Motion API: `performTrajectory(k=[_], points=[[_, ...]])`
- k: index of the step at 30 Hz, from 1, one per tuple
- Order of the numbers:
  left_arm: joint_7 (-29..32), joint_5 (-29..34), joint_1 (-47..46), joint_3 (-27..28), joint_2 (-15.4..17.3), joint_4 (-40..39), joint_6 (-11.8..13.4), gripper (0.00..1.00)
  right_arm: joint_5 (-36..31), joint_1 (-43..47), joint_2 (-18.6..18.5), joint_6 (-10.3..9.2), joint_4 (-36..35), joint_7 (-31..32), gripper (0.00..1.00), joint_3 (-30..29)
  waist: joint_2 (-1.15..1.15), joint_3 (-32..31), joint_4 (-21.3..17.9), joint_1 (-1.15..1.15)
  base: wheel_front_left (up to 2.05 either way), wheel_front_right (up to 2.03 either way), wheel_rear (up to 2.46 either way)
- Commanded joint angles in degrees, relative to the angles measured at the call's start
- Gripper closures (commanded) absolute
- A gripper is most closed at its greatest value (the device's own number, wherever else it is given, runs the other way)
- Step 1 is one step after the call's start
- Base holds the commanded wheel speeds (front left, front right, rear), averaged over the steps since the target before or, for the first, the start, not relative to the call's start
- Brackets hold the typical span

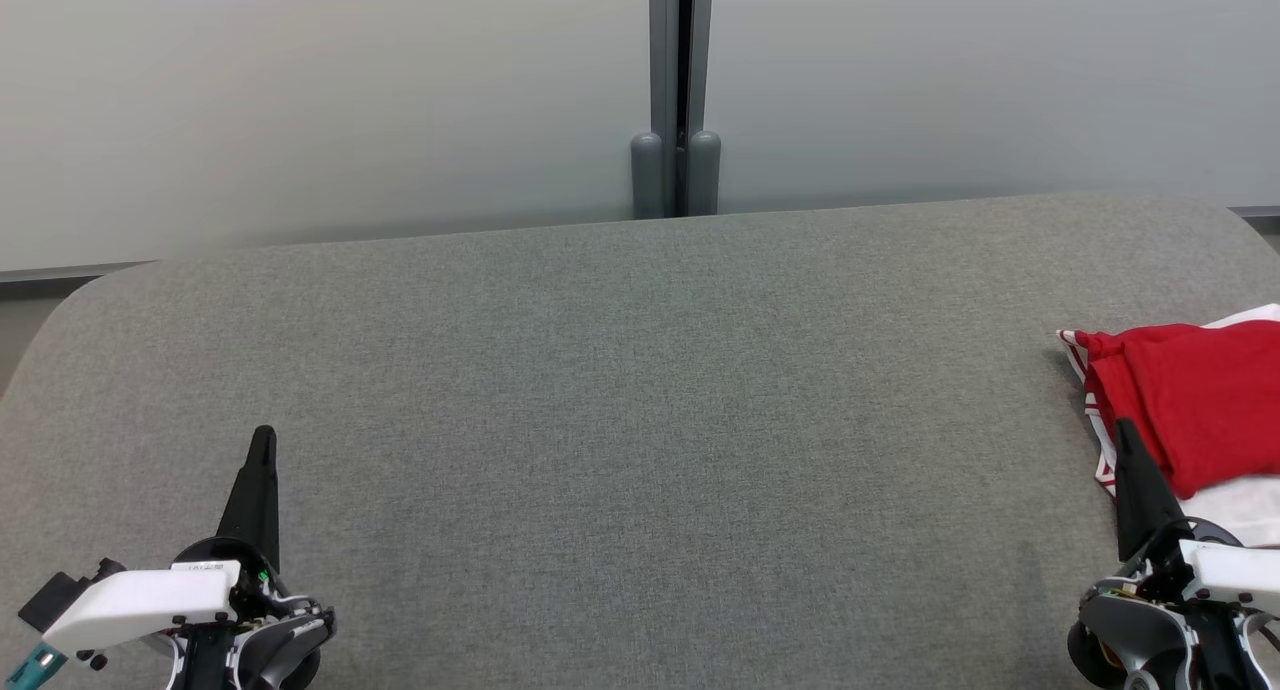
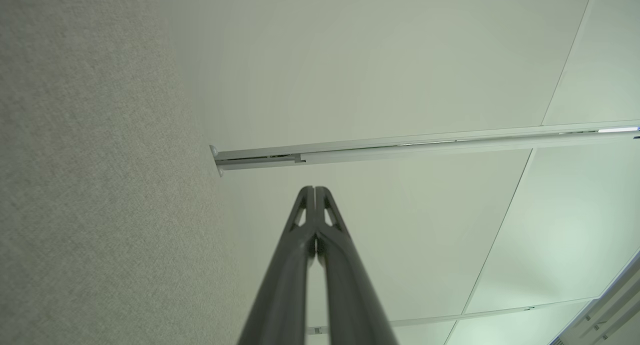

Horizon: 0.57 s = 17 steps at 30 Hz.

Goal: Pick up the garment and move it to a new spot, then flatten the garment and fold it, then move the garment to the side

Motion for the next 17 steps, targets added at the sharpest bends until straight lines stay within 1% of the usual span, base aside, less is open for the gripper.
performTrajectory(k=[1,17], points=[[0.24,0.12,-0.89,0.33,0.07,0.07,-0.19,1.0,-0.05,0.46,-0.13,0.02,-0.05,0.39,1.0,-0.06,0.0,0.0,0.0,0.0,0.0,0.0,0.0],[0.43,0.29,-0.91,0.57,-0.03,0.09,-0.19,1.0,-0.16,0.44,-0.06,0.02,-0.04,0.49,1.0,-0.16,0.0,0.0,0.0,0.0,0.0,0.0,0.0]])
